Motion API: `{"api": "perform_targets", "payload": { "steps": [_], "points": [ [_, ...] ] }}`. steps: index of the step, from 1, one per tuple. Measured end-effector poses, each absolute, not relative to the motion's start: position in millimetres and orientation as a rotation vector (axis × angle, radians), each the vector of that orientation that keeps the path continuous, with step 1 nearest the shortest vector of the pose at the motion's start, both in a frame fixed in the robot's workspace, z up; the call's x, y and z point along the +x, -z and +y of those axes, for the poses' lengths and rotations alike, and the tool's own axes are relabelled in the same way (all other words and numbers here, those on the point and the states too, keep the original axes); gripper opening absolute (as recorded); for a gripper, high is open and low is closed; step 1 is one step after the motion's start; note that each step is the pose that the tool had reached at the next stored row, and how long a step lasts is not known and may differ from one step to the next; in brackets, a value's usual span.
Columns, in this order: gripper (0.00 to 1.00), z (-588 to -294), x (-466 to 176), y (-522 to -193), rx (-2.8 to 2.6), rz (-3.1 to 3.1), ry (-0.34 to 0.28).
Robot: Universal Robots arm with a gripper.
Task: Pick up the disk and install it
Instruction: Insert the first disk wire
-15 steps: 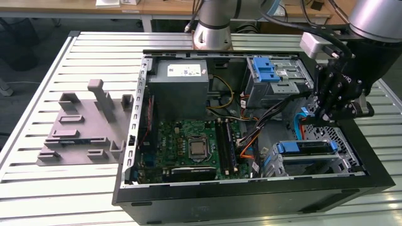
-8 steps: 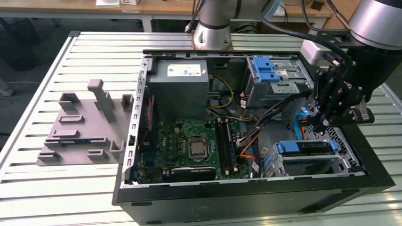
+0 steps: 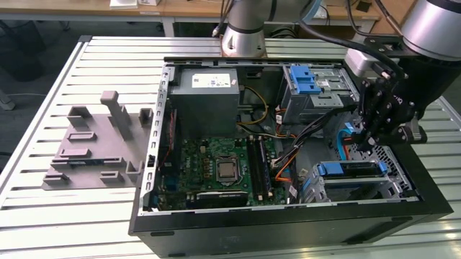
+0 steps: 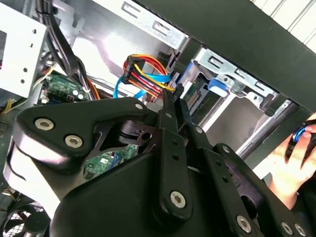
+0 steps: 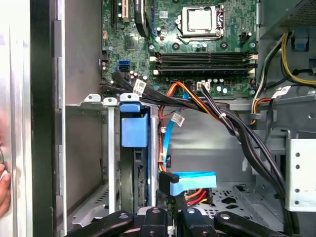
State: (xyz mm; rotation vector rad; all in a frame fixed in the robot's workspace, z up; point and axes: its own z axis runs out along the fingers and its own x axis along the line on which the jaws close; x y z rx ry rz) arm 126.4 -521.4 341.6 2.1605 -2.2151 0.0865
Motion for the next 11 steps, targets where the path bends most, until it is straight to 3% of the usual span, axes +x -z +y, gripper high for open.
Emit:
{"api": "perform_targets", "payload": {
  "steps": [11],
  "points": [
    [0.18,-530.5,126.3,-338.6,2.14,-2.217,-0.066]
  ]
}}
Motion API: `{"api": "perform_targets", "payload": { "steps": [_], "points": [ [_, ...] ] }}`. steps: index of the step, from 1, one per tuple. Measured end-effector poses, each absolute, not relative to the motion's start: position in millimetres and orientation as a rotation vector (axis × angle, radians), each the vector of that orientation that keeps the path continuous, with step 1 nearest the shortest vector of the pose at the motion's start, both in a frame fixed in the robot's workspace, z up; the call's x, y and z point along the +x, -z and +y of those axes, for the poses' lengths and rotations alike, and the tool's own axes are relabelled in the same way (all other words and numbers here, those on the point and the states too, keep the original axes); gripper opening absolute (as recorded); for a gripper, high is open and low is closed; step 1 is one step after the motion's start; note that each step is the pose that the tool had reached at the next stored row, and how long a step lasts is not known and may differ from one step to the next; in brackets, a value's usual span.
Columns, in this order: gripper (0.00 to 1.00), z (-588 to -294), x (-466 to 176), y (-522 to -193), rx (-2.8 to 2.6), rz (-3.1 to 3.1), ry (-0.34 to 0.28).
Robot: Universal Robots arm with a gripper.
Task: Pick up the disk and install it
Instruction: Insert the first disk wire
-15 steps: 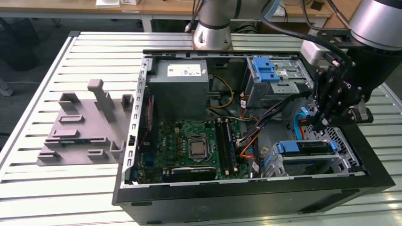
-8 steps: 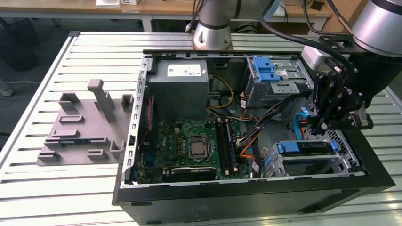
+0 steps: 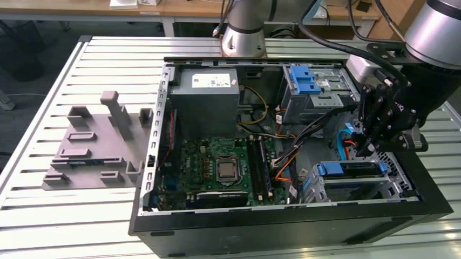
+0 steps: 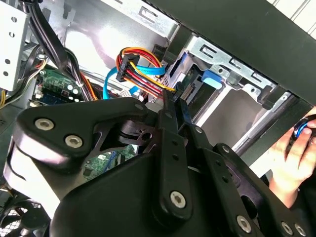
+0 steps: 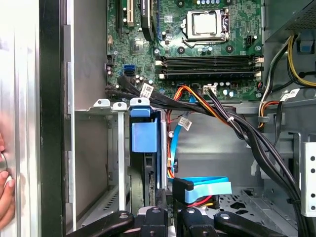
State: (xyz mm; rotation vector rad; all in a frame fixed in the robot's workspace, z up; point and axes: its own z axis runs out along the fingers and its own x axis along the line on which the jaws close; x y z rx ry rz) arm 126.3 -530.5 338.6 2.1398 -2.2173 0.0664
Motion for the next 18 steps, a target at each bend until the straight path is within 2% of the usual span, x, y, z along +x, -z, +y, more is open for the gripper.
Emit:
{"api": "perform_targets", "payload": {
  "steps": [18],
  "points": [
    [0.18,-536.5,129.0,-337.4,2.119,-2.217,-0.044]
  ]
}}
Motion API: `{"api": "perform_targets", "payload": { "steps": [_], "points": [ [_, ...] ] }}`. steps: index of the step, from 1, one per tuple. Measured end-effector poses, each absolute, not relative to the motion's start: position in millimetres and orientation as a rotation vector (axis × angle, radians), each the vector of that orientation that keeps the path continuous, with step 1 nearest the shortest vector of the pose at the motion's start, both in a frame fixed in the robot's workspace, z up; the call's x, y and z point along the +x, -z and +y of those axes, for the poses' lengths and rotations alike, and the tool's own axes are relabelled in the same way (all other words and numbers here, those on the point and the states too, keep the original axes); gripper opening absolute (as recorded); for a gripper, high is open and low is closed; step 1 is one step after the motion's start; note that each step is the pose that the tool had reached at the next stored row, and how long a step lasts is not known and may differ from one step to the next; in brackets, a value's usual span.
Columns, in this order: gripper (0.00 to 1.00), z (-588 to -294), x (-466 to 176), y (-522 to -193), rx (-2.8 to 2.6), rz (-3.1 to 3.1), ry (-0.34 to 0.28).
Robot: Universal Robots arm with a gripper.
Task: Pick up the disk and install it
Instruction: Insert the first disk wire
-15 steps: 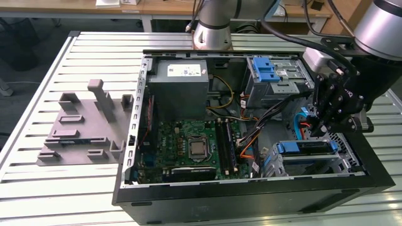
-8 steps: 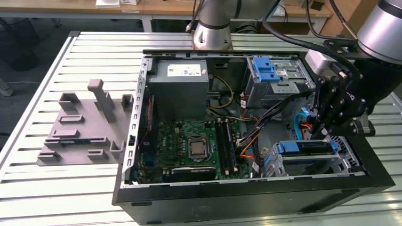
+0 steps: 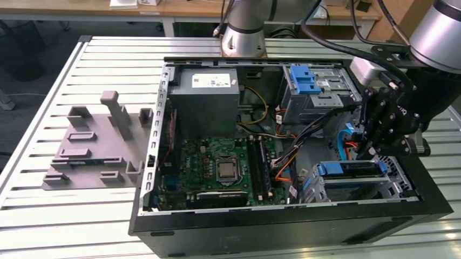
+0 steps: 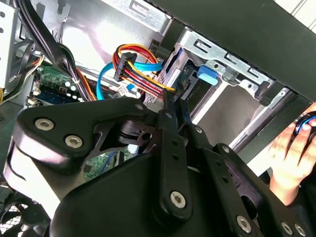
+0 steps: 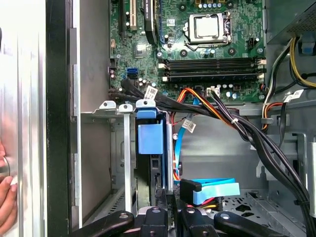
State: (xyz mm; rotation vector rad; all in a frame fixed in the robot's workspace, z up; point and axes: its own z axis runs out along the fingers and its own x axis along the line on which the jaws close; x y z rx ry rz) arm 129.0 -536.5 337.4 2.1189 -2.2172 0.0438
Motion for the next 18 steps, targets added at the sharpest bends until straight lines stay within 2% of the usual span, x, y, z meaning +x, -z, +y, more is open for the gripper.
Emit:
{"api": "perform_targets", "payload": {
  "steps": [6,14,15,18],
  "points": [
    [0.18,-536.5,128.6,-337.3,2.139,-2.242,-0.093],
    [0.19,-536.5,128.6,-337.4,2.14,-2.242,-0.094],
    [0.25,-536.5,128.6,-337.4,2.14,-2.242,-0.094],
    [0.25,-536.5,128.6,-337.4,2.14,-2.242,-0.094]
  ]
}}
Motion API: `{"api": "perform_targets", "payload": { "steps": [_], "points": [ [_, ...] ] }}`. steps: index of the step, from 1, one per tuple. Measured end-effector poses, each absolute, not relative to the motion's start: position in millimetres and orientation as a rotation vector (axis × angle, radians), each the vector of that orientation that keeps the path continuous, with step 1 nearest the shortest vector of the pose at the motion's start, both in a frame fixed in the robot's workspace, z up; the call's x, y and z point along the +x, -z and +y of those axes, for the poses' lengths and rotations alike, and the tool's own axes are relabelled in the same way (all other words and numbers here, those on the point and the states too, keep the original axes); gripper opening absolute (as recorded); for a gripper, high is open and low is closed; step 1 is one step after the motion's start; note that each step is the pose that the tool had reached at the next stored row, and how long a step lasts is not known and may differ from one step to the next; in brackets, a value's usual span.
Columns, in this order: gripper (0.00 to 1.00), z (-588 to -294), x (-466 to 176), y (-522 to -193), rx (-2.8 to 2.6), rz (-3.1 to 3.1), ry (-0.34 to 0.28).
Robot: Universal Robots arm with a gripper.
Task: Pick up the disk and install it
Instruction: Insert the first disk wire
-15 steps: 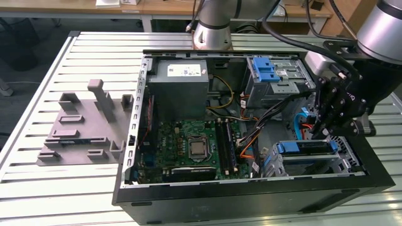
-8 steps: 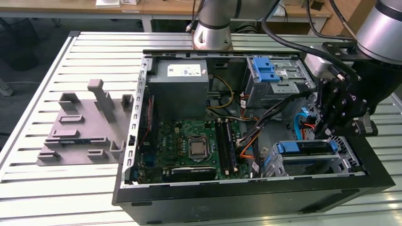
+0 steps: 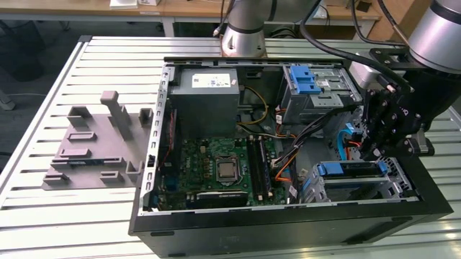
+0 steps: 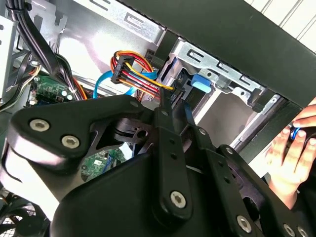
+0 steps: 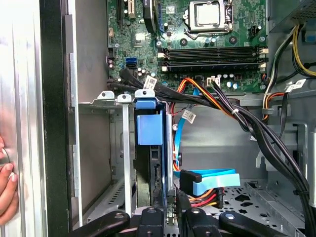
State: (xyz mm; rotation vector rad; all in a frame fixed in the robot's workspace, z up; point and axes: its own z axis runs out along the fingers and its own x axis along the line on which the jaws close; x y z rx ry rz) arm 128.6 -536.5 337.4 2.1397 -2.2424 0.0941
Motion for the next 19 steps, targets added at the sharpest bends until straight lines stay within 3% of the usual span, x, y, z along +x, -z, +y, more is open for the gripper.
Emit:
{"api": "perform_targets", "payload": {
  "steps": [3,5,7,19],
  "points": [
    [0.25,-536.5,128.6,-337.4,2.14,-2.242,-0.094],
    [0.17,-536.4,128.8,-337.4,2.139,-2.242,-0.094],
    [0.16,-536.4,129.1,-337.4,2.139,-2.242,-0.092],
    [0.16,-536.6,130.5,-337.4,2.113,-2.211,-0.049]
  ]
}}
